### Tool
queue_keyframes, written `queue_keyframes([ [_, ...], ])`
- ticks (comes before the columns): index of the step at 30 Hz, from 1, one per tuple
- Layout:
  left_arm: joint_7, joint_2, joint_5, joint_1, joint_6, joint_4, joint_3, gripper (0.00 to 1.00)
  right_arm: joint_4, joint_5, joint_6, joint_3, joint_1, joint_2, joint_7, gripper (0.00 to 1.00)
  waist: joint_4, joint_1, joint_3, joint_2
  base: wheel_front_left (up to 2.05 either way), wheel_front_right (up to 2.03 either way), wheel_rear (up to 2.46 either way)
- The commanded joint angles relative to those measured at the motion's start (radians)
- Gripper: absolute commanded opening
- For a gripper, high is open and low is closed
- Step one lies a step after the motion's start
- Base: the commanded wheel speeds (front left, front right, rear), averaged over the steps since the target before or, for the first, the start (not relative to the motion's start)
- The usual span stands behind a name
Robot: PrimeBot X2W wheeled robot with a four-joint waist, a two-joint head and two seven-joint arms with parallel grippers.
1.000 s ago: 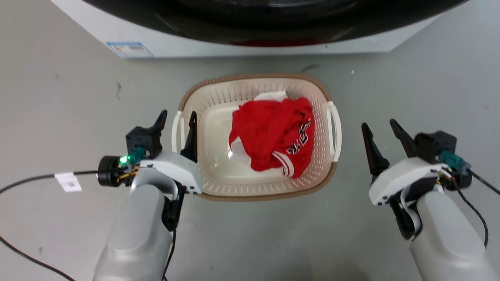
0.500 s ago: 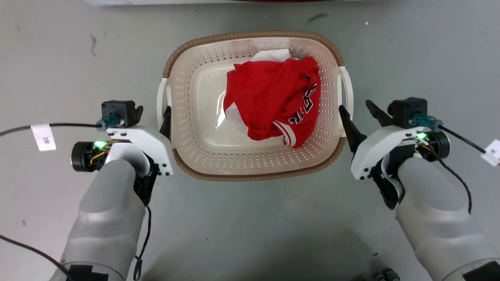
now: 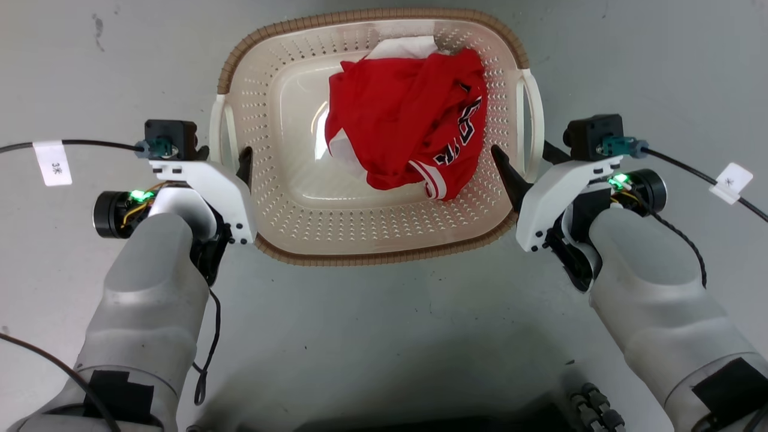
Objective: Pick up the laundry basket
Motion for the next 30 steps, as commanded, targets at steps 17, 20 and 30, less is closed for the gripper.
queue_keyframes([
  [17,0.052,-0.031,-0.096,-0.107,0.000,0.029,-0.101,0.00,0.041,0.191,0.002,0.167,-0.115,-0.001,0.100,0.00,-0.008,-0.0001,0.053,-0.0001,0.00,0.00,0.00],
  [20,0.058,-0.036,-0.122,-0.100,-0.001,0.022,-0.132,0.00,0.042,0.214,0.006,0.192,-0.114,-0.012,0.105,0.00,0.001,-0.0001,0.045,-0.0001,0.00,0.00,0.00],
  [30,0.088,-0.067,-0.205,-0.067,-0.002,0.025,-0.218,0.00,0.041,0.290,0.006,0.258,-0.072,-0.046,0.140,0.00,0.029,-0.0001,-0.047,-0.0001,0.00,0.00,0.00],
])
